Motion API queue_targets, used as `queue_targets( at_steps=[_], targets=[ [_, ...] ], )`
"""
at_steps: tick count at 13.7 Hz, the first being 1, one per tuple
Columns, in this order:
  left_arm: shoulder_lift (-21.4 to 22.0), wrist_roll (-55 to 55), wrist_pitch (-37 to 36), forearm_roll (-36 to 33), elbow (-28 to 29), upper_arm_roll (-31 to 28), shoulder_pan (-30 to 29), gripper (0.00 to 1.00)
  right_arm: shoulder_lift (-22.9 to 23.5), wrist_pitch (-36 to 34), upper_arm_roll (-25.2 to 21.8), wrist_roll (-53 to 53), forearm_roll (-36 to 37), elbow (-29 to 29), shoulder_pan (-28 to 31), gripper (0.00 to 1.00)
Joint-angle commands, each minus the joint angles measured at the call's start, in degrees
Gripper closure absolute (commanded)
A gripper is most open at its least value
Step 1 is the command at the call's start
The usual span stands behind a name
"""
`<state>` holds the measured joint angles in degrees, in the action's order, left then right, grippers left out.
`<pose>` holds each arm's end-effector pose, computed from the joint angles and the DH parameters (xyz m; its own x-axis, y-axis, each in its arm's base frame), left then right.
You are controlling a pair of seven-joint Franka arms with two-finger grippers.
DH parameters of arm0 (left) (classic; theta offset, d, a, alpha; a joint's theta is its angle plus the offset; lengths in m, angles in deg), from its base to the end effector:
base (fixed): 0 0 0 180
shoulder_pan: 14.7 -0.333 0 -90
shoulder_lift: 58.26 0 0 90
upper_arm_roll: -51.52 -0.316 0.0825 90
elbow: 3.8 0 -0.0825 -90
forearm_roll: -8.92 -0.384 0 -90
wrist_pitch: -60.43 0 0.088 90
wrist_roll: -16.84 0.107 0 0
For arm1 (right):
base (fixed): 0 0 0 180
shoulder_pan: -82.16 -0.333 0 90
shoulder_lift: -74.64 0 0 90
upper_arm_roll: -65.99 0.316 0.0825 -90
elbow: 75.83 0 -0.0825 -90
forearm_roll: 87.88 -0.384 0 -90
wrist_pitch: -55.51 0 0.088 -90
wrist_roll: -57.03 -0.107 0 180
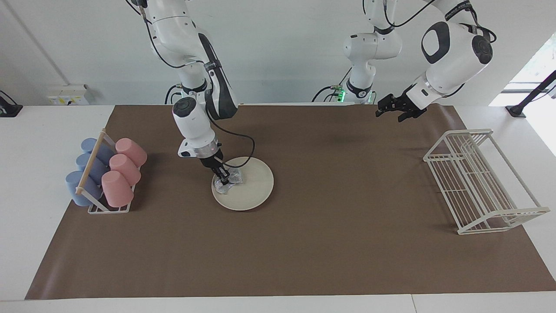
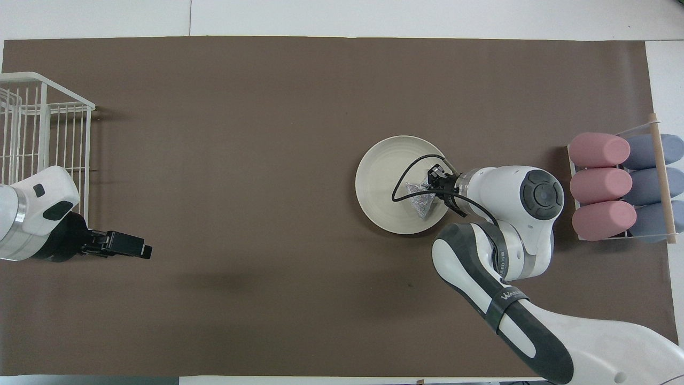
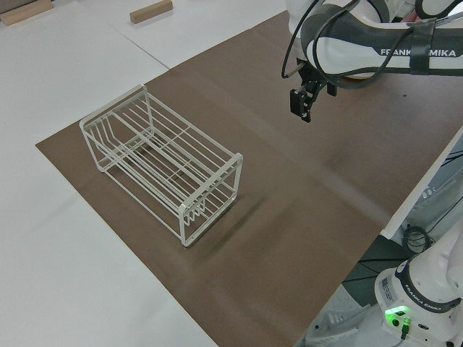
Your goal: Wipe plate with sponge
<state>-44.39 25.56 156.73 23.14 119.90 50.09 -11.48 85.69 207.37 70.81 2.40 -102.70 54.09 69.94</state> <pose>0.4541 -0.0374 0.4852 0.9681 -0.1525 -0.1987 -0.0955 -0.9581 0.2701 0.5312 0.1553 0.2922 0.6439 -0.7637 -0.0472 -0.7496 -0.6173 -0.2388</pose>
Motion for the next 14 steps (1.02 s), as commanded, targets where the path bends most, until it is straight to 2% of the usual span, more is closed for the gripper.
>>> queue_targets(
  at_steps=[1, 3, 6, 8, 12, 14],
  targets=[
    [-0.87, -0.9, 0.83, -1.56, -1.09, 0.2, -0.4, 0.0, 3.98, 2.64, 0.46, -4.22, -1.26, 0.42, -2.35, 1.0],
    [-0.87, -0.99, 1.0, -1.65, -1.0, 0.19, -0.84, 0.0, 4.68, 3.25, 0.45, -11.34, -3.71, -0.8, -7.17, 1.0],
    [-0.87, -0.9, 1.0, -1.56, -1.0, 0.19, -1.46, 0.0, 6.88, 8.78, 0.45, -16.12, -6.71, -0.9, -11.59, 1.0],
    [-0.87, -0.9, 1.0, -1.65, -1.0, 0.19, -1.46, 0.0, 7.06, 9.06, 0.37, -14.99, -6.71, -0.9, -10.81, 1.0],
    [-0.87, -0.99, 1.0, -1.65, -1.0, 0.19, -1.46, 0.0, 7.06, 8.27, 0.28, 0.19, -6.71, -0.9, -4.06, 1.0],
    [-0.87, -0.99, 1.09, -1.65, -1.0, 0.19, -1.46, 0.0, 7.15, 8.27, 0.28, 2.94, -6.71, -0.9, -2.28, 1.0]
  ],
)
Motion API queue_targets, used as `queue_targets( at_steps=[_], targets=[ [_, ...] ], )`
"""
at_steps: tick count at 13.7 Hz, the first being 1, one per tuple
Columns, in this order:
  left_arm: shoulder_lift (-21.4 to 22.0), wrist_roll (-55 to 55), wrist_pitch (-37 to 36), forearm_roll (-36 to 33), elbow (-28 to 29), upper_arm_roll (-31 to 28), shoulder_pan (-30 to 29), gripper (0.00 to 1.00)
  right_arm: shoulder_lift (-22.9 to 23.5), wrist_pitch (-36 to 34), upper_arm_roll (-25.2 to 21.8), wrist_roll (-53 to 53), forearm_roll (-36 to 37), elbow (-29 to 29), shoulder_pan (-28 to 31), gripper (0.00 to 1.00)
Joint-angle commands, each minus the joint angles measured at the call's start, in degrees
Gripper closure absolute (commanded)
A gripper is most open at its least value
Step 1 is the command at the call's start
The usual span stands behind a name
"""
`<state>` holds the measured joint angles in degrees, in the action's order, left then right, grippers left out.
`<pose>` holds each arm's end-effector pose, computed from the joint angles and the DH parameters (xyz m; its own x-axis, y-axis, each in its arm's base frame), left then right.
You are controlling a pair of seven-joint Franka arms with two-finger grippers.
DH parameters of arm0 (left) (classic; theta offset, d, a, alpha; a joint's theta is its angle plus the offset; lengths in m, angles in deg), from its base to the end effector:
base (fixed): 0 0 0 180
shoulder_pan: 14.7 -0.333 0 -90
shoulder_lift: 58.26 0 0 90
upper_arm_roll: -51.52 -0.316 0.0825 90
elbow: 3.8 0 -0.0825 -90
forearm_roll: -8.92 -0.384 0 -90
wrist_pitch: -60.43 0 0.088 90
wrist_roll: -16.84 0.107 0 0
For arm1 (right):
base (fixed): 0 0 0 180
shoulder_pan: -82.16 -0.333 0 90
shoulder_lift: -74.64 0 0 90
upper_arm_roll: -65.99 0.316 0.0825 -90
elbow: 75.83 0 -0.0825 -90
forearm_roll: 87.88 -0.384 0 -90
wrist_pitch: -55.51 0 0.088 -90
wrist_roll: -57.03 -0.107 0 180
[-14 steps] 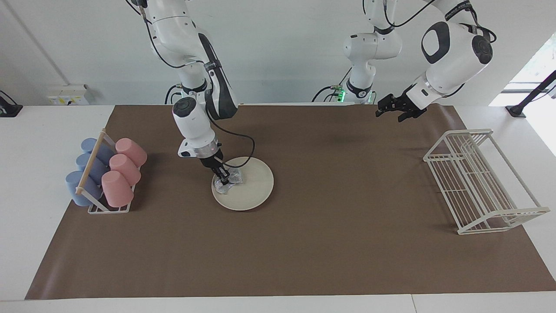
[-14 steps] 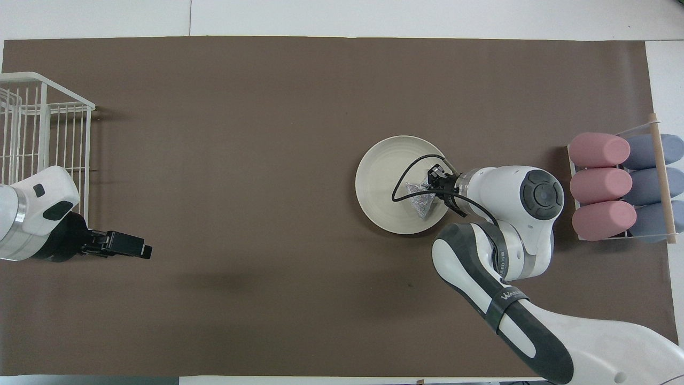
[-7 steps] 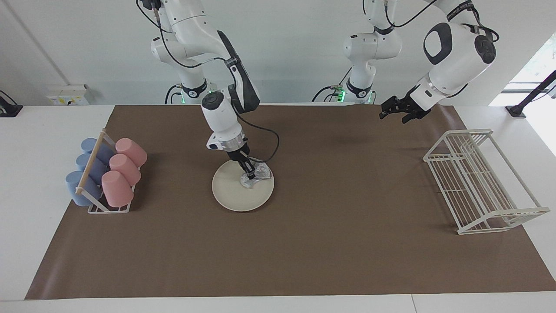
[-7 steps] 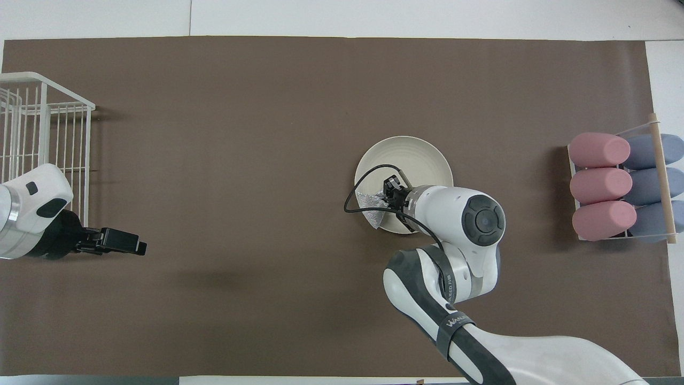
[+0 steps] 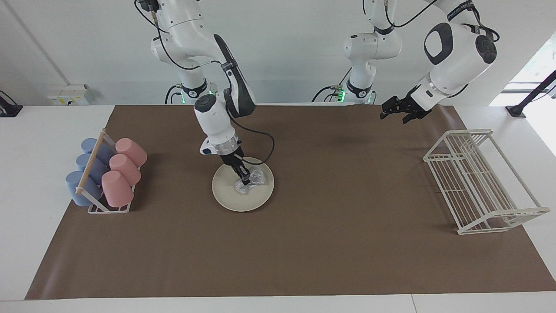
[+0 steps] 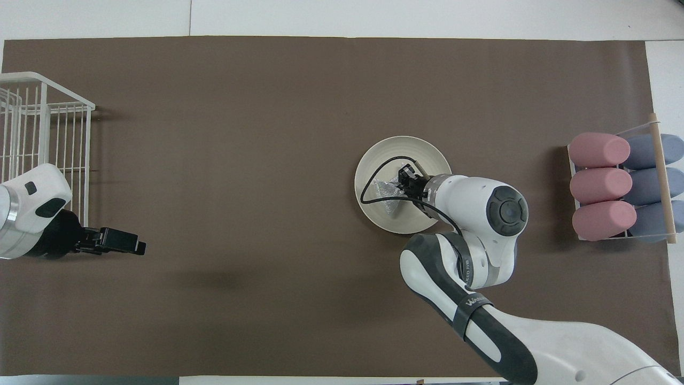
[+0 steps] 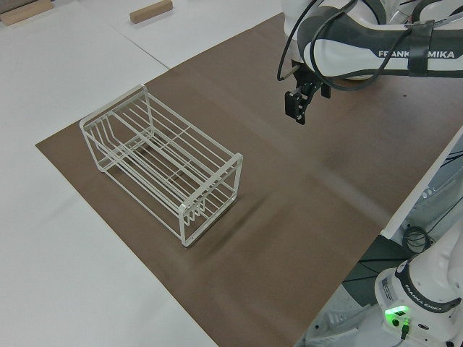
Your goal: Wipe plate with sponge
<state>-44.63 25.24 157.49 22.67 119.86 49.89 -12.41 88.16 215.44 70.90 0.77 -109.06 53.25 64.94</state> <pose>0.4571 -0.0273 0.4842 0.9732 -0.1263 -0.1920 -0.0735 -0.9626 0.2607 0.5310 0.1975 0.2883 0.6050 -0.7941 -0.0575 -0.7590 -0.5534 -0.3430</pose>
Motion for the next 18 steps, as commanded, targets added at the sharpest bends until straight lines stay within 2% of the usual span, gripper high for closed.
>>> queue_targets(
  at_steps=[1, 4, 8, 13, 14, 15, 18],
  targets=[
    [-0.63, -0.66, 0.33, -1.18, -0.96, 0.39, -0.44, 0.0, 4.59, 0.2, 0.27, 4.4, -0.35, 0.03, 2.46, 1.0],
    [-0.63, -0.66, 0.67, -1.18, -0.96, 0.48, -0.44, 0.0, 4.5, 0.29, 0.36, -0.06, -0.35, 0.21, 1.14, 1.0],
    [-0.63, -0.66, 0.68, -1.18, -0.96, 0.48, -0.44, 0.0, 4.33, 0.64, 0.28, -11.66, -0.44, 0.3, -6.23, 1.0],
    [-0.63, -0.66, 0.68, -1.18, -0.96, 0.48, -0.35, 0.0, 3.98, -0.4, 0.19, -12.12, -0.35, -0.4, -6.07, 1.0],
    [-0.63, -0.66, 0.68, -1.18, -0.96, 0.48, -0.35, 0.0, 3.54, -2.59, 0.01, -12.38, -0.35, -1.62, -5.98, 1.0],
    [-0.63, -0.66, 0.76, -1.18, -0.96, 0.48, -0.35, 0.0, 2.4, -7.57, -0.34, -12.65, -0.35, -3.64, -5.98, 1.0],
    [-0.63, -0.93, 0.59, -1.18, -0.96, 0.66, -0.35, 0.0, -3.74, -26.46, -1.92, -16.59, 1.31, -10.49, -5.45, 1.0]
  ],
)
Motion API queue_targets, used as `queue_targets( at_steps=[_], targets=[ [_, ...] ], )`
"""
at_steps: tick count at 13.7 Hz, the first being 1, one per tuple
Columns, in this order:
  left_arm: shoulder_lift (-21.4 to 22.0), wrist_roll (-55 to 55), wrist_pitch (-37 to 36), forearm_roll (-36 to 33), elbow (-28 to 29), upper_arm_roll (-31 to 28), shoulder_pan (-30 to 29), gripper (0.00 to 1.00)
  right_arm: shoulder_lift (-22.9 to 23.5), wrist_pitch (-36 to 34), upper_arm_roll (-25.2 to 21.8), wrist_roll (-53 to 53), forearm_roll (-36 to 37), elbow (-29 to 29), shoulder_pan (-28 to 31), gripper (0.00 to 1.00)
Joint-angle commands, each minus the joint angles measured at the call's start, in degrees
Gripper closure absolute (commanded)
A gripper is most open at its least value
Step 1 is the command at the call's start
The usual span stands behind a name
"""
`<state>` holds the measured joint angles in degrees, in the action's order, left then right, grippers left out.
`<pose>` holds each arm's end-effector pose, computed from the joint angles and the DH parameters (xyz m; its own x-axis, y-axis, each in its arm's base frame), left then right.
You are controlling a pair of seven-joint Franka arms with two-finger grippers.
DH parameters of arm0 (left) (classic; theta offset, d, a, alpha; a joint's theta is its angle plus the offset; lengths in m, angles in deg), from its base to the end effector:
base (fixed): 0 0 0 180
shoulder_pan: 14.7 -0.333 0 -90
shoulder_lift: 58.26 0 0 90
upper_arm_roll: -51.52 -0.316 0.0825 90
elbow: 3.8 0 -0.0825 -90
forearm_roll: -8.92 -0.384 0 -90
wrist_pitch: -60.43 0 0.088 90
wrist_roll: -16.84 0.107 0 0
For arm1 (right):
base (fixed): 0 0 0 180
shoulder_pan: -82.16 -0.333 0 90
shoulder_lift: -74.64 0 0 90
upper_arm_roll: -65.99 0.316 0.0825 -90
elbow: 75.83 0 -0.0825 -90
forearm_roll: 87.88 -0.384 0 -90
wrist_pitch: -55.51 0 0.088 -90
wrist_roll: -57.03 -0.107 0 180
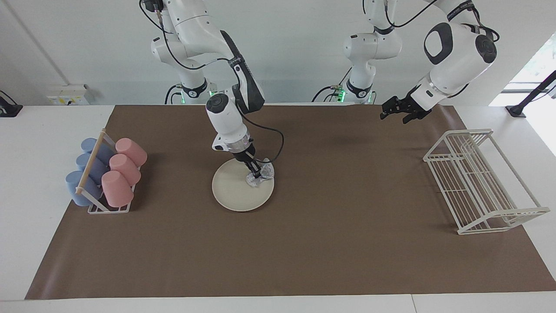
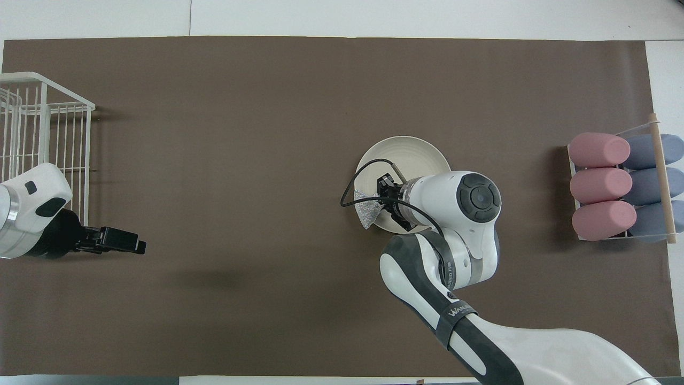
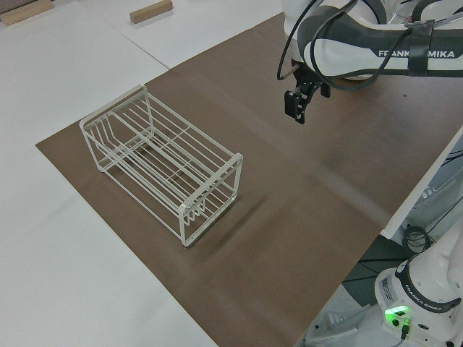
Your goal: Wipe plate with sponge
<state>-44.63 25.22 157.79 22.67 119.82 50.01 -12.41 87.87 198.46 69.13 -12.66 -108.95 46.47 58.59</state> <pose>0.4578 -0.0282 0.4848 0.9743 -0.1266 -0.1866 -0.0755 -0.9628 0.2593 0.5205 0.2589 0.3107 0.5165 -0.8285 -0.2165 -0.8554 -0.4877 -0.1745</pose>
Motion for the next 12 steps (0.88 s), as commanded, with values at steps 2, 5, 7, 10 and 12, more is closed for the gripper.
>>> queue_targets(
  at_steps=[2, 5, 7, 10, 12],
  targets=[
    [-0.36, -0.74, 0.03, -0.48, -0.92, 0.63, 0.17, 0.0, -7.67, -18.2, -0.41, -7.11, 6.89, -6.28, 1.69, 1.0],
    [0.07, -2.22, -0.76, 5.46, -0.84, 0.72, 0.53, 0.0, -11.02, -25.86, -0.32, -12.74, 9.12, -9.88, 1.34, 1.0],
    [0.25, -5.21, -2.43, 13.98, -0.4, 0.71, 0.18, 0.0, -13.04, -32.61, 0.29, -18.79, 9.99, -14.79, 0.29, 1.0],
    [0.78, -8.21, -2.17, 26.55, 0.91, 0.71, -0.08, 0.0, -16.12, -38.26, 0.55, -26.36, 11.4, -16.92, -2.61, 1.0],
    [1.31, -8.38, -1.99, 35.77, 3.28, 0.63, -0.26, 0.0, -16.39, -38.8, 0.64, -33.11, 11.32, -17.18, -6.03, 1.0]
  ],
)
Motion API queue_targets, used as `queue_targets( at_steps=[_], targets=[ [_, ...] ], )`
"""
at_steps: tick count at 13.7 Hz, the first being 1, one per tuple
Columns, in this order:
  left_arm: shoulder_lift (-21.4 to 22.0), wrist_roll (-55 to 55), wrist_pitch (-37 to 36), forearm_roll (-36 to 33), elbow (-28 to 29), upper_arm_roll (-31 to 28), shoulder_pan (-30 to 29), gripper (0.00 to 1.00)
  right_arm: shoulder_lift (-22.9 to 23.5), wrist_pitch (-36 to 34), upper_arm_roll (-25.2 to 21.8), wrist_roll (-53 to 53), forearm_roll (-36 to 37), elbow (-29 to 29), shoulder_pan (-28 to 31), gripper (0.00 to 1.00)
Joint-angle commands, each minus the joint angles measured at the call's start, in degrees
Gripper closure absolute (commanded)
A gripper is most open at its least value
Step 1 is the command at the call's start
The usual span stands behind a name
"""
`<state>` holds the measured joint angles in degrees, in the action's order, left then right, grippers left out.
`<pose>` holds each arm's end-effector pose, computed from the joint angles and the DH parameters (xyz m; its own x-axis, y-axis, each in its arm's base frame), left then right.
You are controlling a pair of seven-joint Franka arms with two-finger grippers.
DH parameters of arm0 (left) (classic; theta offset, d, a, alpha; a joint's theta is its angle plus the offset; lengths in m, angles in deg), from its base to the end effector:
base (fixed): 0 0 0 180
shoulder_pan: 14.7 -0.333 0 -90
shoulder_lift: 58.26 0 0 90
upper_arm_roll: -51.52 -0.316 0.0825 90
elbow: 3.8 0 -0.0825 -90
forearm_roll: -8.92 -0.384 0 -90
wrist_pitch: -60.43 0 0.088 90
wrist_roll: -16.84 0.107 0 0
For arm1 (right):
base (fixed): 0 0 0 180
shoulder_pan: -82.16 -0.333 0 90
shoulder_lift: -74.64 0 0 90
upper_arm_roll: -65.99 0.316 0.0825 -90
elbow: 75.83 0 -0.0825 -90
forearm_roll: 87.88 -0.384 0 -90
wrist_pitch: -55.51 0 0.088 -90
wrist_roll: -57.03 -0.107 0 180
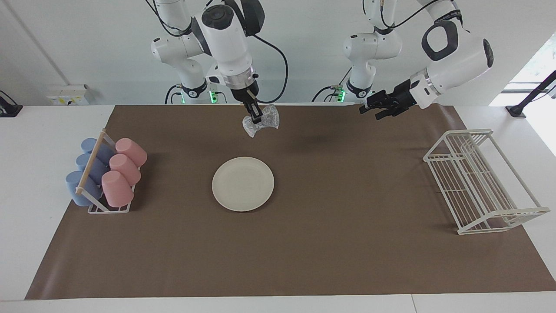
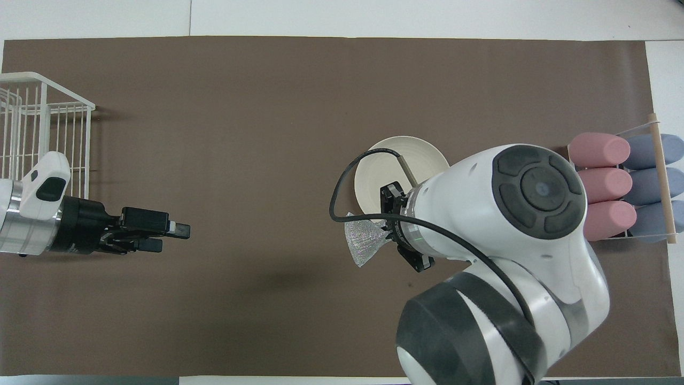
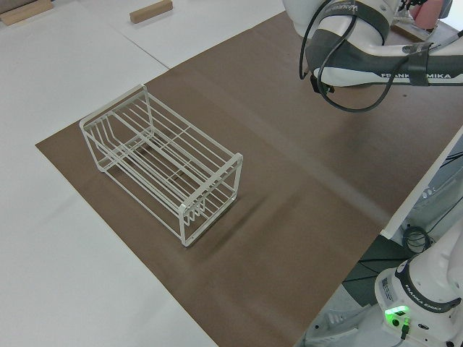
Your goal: Wipe plate with sponge
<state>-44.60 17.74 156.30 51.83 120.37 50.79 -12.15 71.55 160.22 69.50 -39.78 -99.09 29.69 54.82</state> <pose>0.4590 -0.0806 0.5011 0.9629 0.0264 -0.2685 0.1999 -0.7383 0.6442 0.4643 0.2965 0.5489 0.3594 -0.9138 -0.1895 -0.9314 -0.3637 -0.0127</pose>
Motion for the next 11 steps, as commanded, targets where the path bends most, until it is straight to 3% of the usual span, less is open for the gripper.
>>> queue_targets(
  at_steps=[1, 4, 6, 8, 11],
  targets=[
    [1.37, -0.91, -0.33, 11.35, 4.06, -0.16, -0.53, 0.0, 0.45, -0.3, 0.27, -10.55, 1.46, -2.32, -3.49, 1.0],
    [1.02, -0.82, 1.17, 21.3, 6.79, -0.07, 0.35, 0.0, 1.24, 0.4, 0.62, -20.94, 1.02, -4.61, -6.22, 1.0],
    [0.23, -0.65, 1.35, 27.19, 7.58, 0.02, 1.4, 0.0, 1.86, 0.67, 0.71, -21.84, 1.02, -5.58, -7.28, 1.0],
    [-1.44, -0.64, 3.7, 32.38, 7.85, 0.02, 5.0, 0.0, 3.69, 0.93, 0.71, -24.81, 1.63, -6.81, -10.35, 1.0],
    [-3.46, -0.29, 8.72, 37.5, 7.41, 0.02, 10.62, 0.0, 5.11, 0.15, 0.71, -25.36, 4.0, -8.75, -10.54, 1.0]
  ],
)
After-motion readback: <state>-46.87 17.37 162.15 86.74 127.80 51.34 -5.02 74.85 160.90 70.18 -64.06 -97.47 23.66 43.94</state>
